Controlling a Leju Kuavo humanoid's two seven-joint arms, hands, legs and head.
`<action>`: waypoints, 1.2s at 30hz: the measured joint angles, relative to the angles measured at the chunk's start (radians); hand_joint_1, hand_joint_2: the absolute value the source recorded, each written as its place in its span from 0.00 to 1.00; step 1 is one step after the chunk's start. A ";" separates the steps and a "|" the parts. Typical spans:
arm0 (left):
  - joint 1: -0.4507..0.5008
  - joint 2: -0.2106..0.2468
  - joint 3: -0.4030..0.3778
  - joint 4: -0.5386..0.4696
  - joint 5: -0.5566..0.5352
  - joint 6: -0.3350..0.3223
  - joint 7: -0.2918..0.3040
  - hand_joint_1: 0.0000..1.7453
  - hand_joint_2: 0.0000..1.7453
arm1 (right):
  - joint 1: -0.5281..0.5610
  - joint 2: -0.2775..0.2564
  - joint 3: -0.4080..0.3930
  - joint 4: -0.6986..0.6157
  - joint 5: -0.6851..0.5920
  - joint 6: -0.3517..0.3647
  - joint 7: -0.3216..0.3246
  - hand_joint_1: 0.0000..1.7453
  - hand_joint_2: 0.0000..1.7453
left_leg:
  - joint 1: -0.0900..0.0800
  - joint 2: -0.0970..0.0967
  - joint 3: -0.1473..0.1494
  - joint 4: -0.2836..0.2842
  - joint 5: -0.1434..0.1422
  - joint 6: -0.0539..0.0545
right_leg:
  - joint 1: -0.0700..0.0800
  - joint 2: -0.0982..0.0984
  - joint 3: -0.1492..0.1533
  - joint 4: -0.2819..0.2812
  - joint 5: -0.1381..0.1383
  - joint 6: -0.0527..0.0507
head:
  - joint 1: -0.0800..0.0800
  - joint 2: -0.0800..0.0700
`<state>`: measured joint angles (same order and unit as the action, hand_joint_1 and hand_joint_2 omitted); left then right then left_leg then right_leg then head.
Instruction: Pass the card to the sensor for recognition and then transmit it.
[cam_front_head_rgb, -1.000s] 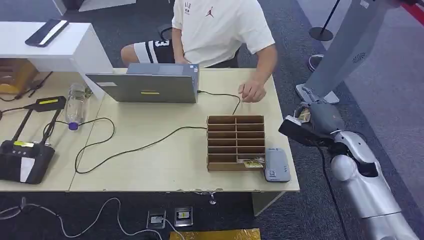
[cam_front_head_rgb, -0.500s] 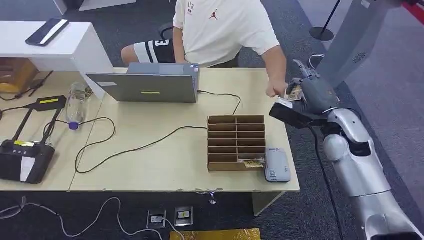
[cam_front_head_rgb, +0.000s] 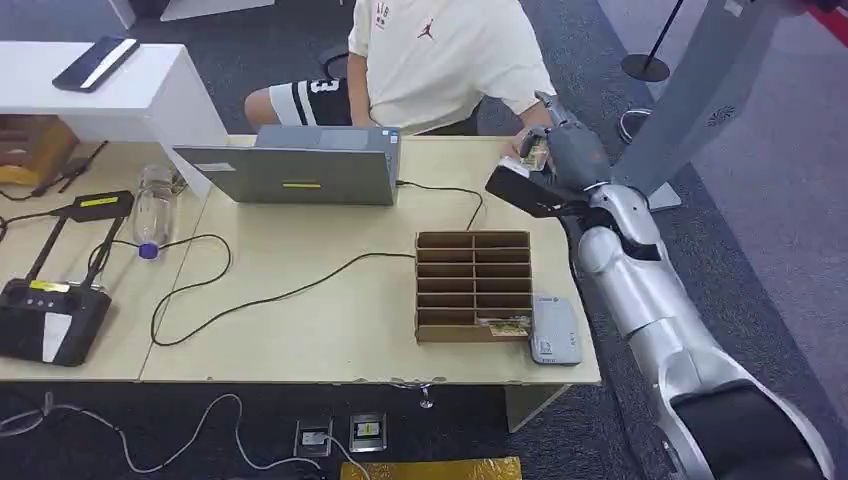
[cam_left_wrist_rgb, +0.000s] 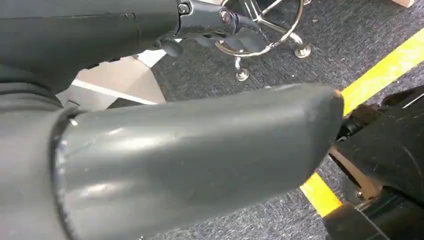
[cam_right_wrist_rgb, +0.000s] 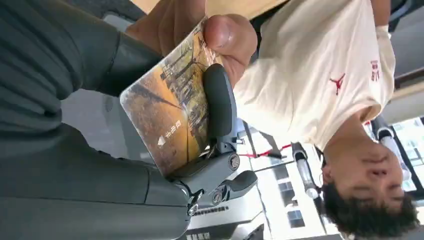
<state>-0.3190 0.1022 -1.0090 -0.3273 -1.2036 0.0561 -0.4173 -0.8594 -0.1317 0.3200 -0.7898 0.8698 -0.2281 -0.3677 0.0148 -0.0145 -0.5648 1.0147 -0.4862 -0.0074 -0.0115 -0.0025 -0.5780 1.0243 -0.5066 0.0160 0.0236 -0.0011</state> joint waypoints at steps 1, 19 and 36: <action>0.000 0.000 0.001 0.000 0.000 0.001 0.000 0.00 0.00 | -0.002 0.005 0.003 0.016 -0.002 -0.001 0.000 0.87 1.00 | 0.000 0.000 0.000 0.000 0.000 0.000 | 0.000 0.000 0.000 0.000 0.000 0.000 | 0.000 0.000; 0.007 0.000 0.011 0.000 0.003 0.007 0.000 0.00 0.00 | -0.008 0.041 0.020 0.150 -0.012 -0.023 -0.002 0.00 1.00 | 0.000 0.000 0.000 0.000 0.000 0.000 | 0.000 0.001 -0.001 0.000 0.000 0.000 | 0.000 0.000; 0.014 0.001 0.015 0.001 0.010 0.011 0.000 0.00 0.00 | -0.001 0.008 -0.016 0.032 -0.432 0.139 0.009 0.00 1.00 | 0.000 0.001 0.001 0.000 0.000 0.000 | 0.000 0.001 -0.001 0.000 0.000 0.000 | 0.000 0.000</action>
<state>-0.3053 0.1030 -0.9937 -0.3265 -1.1940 0.0668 -0.4170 -0.8602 -0.1232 0.3036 -0.7577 0.4378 -0.0891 -0.3589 0.0146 -0.0140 -0.5638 1.0151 -0.4862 -0.0074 -0.0117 -0.0012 -0.5785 1.0240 -0.5065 0.0160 0.0237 -0.0011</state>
